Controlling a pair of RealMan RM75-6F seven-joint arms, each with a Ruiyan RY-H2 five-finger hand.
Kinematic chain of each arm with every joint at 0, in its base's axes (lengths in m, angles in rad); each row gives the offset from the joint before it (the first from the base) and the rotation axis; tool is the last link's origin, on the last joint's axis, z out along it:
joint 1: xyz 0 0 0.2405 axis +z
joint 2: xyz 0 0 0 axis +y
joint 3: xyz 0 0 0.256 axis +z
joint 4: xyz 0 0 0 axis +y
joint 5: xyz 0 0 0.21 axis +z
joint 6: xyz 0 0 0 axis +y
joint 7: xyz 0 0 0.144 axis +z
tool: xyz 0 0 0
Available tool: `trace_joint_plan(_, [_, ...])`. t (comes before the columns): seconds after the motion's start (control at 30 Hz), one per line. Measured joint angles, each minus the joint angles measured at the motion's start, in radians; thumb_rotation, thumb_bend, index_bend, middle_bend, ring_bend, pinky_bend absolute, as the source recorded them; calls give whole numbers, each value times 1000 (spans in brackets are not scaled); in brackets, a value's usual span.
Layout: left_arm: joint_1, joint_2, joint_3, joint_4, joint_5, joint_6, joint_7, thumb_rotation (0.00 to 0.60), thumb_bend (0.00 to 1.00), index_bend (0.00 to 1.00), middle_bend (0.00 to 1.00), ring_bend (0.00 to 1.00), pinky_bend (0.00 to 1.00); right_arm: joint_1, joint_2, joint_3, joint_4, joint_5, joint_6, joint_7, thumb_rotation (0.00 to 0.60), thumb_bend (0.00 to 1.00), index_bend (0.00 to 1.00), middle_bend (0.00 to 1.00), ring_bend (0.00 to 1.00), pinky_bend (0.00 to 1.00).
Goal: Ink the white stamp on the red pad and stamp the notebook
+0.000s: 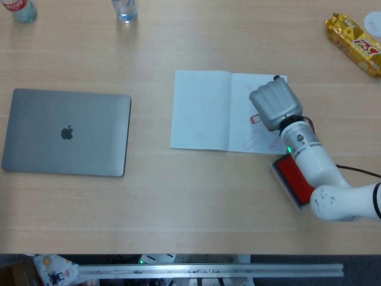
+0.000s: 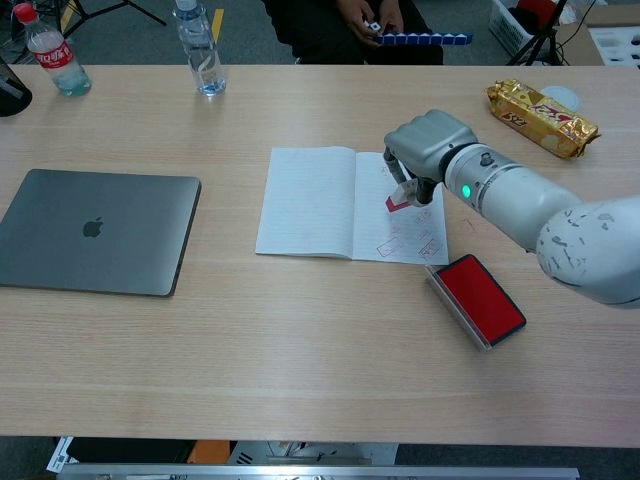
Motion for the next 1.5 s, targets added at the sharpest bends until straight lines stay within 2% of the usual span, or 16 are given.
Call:
trace_joint_plan(0.43, [-4, 10, -2, -16, -13, -11, 13, 600, 323, 0, 0, 0, 0, 24, -47, 5, 76, 71, -38, -7, 600, 507, 840, 632, 500, 326])
trace_joint_plan(1.5, [-10, 6, -1, -13, -32, -29, 27, 600, 324, 0, 0, 0, 0, 46, -166, -1, 235, 117, -65, -45, 600, 515, 850, 638, 509, 325])
